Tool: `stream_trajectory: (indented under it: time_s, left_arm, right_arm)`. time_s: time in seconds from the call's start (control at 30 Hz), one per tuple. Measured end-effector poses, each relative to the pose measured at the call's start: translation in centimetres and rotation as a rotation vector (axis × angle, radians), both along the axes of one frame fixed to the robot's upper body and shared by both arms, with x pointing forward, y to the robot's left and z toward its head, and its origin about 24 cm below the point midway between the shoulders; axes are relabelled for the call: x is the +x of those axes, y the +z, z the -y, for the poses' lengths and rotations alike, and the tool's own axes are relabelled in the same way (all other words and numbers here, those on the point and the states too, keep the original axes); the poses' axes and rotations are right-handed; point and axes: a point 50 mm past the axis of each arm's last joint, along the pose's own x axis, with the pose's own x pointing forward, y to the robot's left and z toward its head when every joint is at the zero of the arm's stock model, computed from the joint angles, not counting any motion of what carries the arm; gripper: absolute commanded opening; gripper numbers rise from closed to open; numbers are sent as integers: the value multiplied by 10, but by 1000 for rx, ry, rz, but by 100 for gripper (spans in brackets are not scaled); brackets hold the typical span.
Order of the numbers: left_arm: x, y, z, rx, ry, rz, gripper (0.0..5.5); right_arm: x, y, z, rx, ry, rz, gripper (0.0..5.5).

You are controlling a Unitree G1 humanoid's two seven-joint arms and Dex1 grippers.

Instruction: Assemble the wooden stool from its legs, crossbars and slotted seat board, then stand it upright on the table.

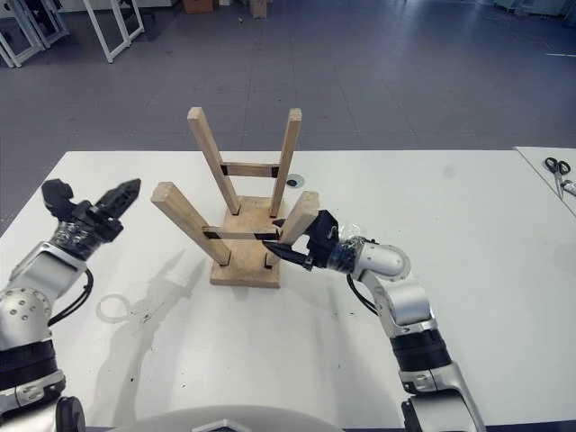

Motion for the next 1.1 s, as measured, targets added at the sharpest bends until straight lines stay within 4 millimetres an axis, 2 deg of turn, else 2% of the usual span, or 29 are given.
stream_trajectory:
  time_s: [0.07,0.17,0.2,0.3,0.37,0.43,0.53,0.6,0.67,0.83,0.9,0.97,1.1]
  left_arm:
    - [-1,38,11,20,-53,125,277]
    - [-11,94,46,16,-195,296,223]
    - [-16,114,67,24,-255,348,213]
    - [-24,133,100,67,-305,376,153]
    - [-26,124,136,167,-324,312,125]
    - [-22,105,158,288,-285,249,99]
    - [-14,69,173,435,-231,158,99]
    - [-15,37,181,505,-246,71,99]
    - [-15,25,183,526,-241,55,99]
    - [-15,15,186,529,-222,54,99]
    - [-13,3,185,541,-214,17,99]
    - [-12,-17,181,571,-201,-41,99]
    - [-10,-35,179,599,-214,-9,99]
  right_arm:
    - [3,0,0,-3,-12,3,216]
    - [6,0,2,-4,-25,1,216]
    - [8,0,2,-3,-33,1,216]
    - [9,-1,3,-1,-39,5,216]
    - [10,-1,2,-2,-40,7,216]
    - [11,-1,2,-1,-39,9,216]
    - [12,-1,1,-2,-38,12,216]
    - [12,-1,1,-2,-38,12,216]
    - [13,-1,1,-3,-36,11,216]
    - [16,0,-1,-10,-32,10,216]
    - [16,0,-2,-12,-28,12,216]
    - [16,0,-3,-20,-22,15,216]
    - [17,-3,-6,-45,-30,-8,216]
